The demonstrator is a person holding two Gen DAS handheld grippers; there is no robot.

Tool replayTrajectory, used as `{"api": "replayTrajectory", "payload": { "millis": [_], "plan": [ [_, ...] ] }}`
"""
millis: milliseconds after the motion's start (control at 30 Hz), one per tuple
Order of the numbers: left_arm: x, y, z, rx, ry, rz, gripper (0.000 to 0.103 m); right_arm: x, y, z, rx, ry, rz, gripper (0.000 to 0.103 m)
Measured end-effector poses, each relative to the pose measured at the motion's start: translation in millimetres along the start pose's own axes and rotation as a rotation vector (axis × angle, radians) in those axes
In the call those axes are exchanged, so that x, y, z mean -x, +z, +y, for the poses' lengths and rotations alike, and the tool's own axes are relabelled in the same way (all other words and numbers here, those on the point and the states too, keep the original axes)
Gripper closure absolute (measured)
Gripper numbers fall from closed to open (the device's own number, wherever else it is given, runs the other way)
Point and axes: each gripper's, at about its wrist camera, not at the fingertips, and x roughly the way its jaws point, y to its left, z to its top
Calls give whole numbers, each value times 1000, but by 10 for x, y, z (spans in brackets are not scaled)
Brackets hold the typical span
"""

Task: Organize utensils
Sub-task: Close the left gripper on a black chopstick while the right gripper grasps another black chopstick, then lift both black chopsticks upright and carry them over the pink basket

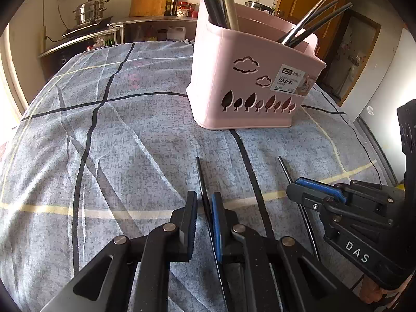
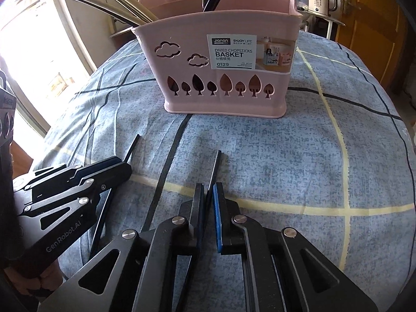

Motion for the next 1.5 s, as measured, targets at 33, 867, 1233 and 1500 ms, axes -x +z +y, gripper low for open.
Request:
{"api": "replayTrajectory", "payload": {
  "millis": [33,867,1233,1500],
  "plan": [
    [-3,5,-12,-3,10,0,93,-2,-1,-10,-1,2,1,96],
    [1215,771,-65,12,-82,-249,99,1226,564,-29,13,99,-310,98],
    [1474,829,-136,-5,-89,-306,99,1549,543,-58,25,98,-397,98],
    [1558,606,-193,-11,-86,-301,99,1573,337,-66,27,96,-373,98]
  ]
}}
